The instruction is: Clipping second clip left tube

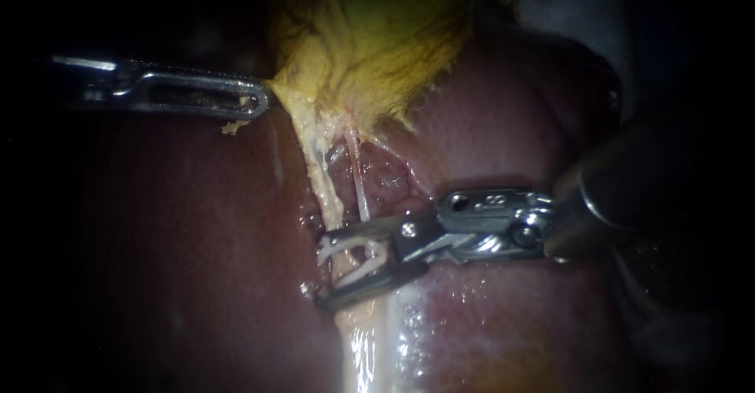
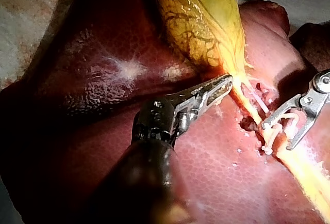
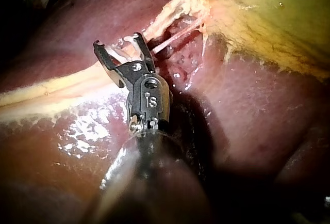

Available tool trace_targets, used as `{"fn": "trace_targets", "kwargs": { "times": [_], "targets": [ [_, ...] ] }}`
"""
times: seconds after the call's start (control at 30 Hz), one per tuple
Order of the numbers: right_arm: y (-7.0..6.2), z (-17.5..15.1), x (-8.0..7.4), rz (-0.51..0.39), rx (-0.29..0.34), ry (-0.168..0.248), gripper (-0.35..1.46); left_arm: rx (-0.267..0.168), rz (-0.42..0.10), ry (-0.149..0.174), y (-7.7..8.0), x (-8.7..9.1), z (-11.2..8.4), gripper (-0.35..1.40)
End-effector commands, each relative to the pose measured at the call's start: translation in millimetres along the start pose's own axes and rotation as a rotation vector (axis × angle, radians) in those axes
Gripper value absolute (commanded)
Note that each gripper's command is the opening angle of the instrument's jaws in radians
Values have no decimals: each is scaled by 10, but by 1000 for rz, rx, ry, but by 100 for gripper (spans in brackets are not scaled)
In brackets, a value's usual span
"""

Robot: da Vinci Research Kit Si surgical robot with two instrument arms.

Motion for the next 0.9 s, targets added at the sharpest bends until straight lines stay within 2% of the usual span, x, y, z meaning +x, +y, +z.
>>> {"fn": "trace_targets", "kwargs": {
  "times": [0.03, 0.23, 0.5, 0.6, 0.73, 0.9],
  "targets": [
    [3, -2, -2, -1, 2, -1, 50, 0, 0, 0, 0, 0, 0, -35],
    [24, -8, -13, 10, 2, -4, 50, 0, 0, 0, 0, 0, -1, -35],
    [50, 5, -28, 48, -11, -8, 50, 0, 0, 0, 0, 0, -1, -35],
    [57, 11, -29, 53, -15, -7, 50, 0, 0, 0, 0, 0, 0, -35],
    [60, 21, -27, 72, -13, 9, 49, 0, 0, 0, 0, 0, 0, -35],
    [54, 32, -22, 87, 26, 67, 50, -2, 0, -1, -1, 1, 2, -35]
  ]
}}
